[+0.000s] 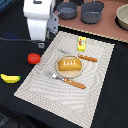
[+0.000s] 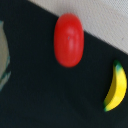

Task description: Interact with the objects in diverse but meaningful ways.

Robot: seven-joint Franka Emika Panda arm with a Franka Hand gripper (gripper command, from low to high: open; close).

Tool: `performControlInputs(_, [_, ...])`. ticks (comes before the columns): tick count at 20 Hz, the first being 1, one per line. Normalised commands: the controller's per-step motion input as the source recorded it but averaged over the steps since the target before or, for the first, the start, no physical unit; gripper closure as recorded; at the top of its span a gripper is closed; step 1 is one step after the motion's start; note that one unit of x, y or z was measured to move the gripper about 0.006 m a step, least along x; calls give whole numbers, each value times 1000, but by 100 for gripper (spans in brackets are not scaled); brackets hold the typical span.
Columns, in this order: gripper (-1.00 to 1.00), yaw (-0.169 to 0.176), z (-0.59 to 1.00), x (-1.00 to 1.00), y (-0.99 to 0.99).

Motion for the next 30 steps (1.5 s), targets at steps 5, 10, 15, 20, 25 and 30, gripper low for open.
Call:
performControlInputs(5, [-100,0,-385,-153,-290])
performControlInputs(10, [-100,0,-425,-127,-235])
performControlInputs(15, [-100,0,-446,-312,-147])
performControlInputs(20, [-100,0,-478,-401,-169])
performControlInputs(25, [-100,0,-482,-437,-139])
performControlInputs(30, [-100,0,-476,-504,-38])
